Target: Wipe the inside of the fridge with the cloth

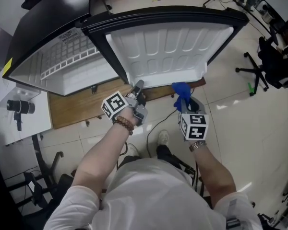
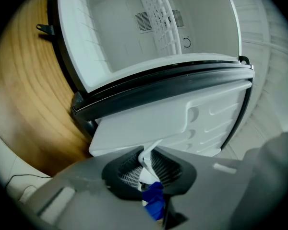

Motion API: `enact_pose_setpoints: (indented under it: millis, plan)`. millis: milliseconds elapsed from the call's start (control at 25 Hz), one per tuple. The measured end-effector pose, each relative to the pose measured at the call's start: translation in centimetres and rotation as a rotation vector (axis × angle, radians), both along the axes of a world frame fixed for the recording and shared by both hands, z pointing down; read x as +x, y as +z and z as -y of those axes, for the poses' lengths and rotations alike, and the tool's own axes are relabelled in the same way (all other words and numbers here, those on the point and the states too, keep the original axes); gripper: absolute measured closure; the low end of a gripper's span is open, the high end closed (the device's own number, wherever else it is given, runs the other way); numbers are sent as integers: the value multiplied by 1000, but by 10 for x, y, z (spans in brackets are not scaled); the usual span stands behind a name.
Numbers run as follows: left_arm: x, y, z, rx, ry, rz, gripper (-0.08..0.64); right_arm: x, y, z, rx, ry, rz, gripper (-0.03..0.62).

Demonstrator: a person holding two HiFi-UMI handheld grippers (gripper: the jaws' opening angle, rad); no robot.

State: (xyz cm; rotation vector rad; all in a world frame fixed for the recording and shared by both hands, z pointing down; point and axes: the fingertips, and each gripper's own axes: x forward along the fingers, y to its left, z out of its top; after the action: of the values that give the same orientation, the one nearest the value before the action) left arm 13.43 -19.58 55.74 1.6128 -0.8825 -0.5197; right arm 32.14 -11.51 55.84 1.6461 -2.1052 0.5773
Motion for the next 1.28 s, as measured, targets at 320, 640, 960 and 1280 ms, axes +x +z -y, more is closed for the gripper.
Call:
enact_pose_setpoints:
  millis: [320,640,960,1280]
  plan:
    - [4,7,7,-22,-1,50,508,-41,-24,5,46,-87,24,535]
    - [7,6,-3,-34,29,64,454,-61,-43,14,81,-119,22,535]
    - [-19,-18,-34,26,93,70,451,-111,-78,8,144,-183,34,535]
    - [-100,-82,-59,213,27,265,453,-183,-137,-9,260,-273,93,535]
